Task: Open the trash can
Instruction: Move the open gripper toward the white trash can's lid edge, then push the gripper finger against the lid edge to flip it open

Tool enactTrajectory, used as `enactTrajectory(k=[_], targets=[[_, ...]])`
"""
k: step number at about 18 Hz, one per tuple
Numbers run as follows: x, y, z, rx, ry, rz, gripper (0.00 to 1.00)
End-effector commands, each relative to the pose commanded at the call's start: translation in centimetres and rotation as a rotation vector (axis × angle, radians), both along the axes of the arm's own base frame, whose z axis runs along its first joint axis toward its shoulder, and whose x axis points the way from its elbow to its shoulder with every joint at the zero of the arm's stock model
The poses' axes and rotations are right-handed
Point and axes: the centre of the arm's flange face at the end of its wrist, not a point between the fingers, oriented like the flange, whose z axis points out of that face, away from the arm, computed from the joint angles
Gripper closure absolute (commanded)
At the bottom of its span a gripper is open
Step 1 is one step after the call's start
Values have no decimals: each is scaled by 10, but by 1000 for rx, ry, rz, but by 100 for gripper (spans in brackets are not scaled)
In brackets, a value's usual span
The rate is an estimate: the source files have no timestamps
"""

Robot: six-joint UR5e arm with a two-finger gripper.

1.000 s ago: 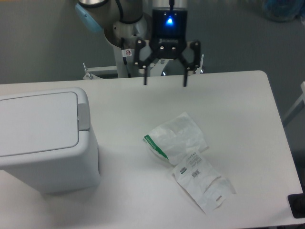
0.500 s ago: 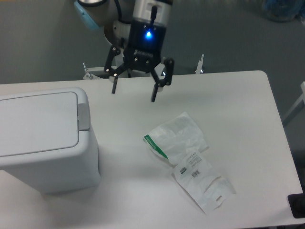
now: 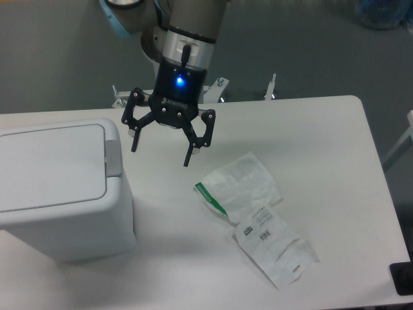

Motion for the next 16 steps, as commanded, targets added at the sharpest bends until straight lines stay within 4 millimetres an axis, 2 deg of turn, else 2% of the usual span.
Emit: enactTrajectory(k=[16], targets=[[11,13,-15,-23,-15,-31,0]])
